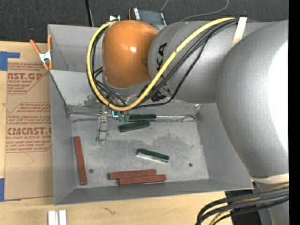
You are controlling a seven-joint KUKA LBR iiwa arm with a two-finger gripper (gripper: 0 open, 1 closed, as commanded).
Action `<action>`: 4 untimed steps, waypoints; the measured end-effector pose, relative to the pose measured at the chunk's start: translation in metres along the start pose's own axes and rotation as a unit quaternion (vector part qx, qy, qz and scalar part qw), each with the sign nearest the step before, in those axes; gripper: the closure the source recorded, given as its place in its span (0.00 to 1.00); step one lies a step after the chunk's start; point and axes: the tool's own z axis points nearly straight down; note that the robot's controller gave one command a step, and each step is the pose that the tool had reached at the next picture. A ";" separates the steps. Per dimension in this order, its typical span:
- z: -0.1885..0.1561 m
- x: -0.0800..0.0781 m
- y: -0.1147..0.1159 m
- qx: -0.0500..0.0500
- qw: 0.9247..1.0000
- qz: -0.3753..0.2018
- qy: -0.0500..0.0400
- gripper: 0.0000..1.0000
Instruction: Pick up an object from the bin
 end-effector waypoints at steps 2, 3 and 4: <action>0.101 0.028 -0.139 0.001 0.984 0.177 -0.001 0.00; 0.121 0.066 -0.205 0.001 0.995 0.099 -0.003 0.00; 0.120 0.065 -0.202 -0.001 0.995 0.097 -0.003 1.00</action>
Offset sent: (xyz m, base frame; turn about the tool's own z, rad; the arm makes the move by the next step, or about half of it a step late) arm -0.0143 -0.0732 -0.0610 0.0175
